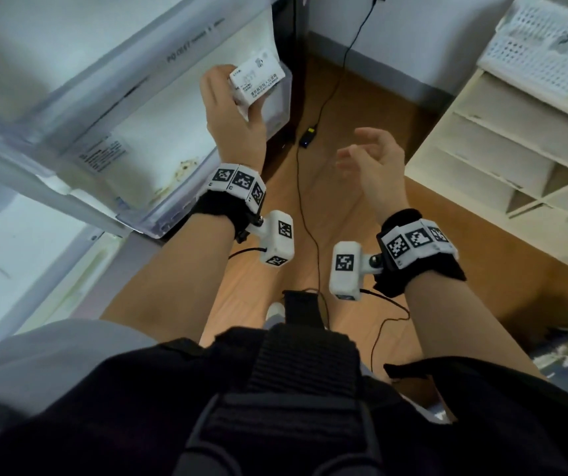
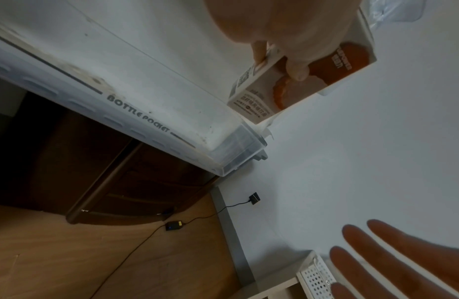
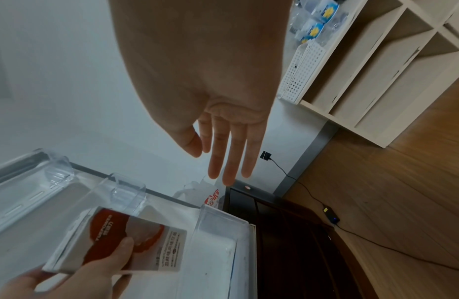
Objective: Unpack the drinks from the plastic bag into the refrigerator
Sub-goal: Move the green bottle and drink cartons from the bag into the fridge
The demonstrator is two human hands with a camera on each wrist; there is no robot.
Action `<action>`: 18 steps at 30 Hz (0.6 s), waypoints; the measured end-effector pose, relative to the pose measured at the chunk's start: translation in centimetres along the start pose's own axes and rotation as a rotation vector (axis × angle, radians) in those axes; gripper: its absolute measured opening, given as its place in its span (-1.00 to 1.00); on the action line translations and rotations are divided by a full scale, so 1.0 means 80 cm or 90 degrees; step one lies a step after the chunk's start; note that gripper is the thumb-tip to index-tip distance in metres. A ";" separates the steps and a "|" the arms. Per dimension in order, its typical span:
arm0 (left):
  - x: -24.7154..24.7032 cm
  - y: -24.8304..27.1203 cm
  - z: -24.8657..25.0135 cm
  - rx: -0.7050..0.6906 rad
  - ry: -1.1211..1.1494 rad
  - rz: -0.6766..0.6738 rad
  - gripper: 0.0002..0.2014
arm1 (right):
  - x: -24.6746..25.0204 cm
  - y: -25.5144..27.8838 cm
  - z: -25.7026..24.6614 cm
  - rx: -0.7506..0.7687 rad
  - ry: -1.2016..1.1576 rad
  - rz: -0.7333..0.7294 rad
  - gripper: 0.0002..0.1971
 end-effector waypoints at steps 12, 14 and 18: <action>-0.036 -0.055 -0.053 0.093 -0.058 -0.182 -0.58 | -0.058 -0.078 -0.007 -0.041 -0.004 -0.048 -0.76; -0.043 -0.064 -0.068 0.147 -0.075 -0.200 -0.54 | -0.064 -0.089 -0.009 -0.037 0.008 -0.057 -0.73; -0.053 -0.072 -0.087 0.246 -0.061 -0.249 -0.53 | -0.078 -0.108 -0.013 -0.009 0.095 -0.104 -0.59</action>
Point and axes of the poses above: each hand's wrist, its own y-axis away from the middle knuckle, its own x-axis out of the back of the hand, z = x × y, the point moved 2 cm from there along -y, towards the middle knuckle, and after that the axes turned 6 degrees about -z, right-handed, at the moved point
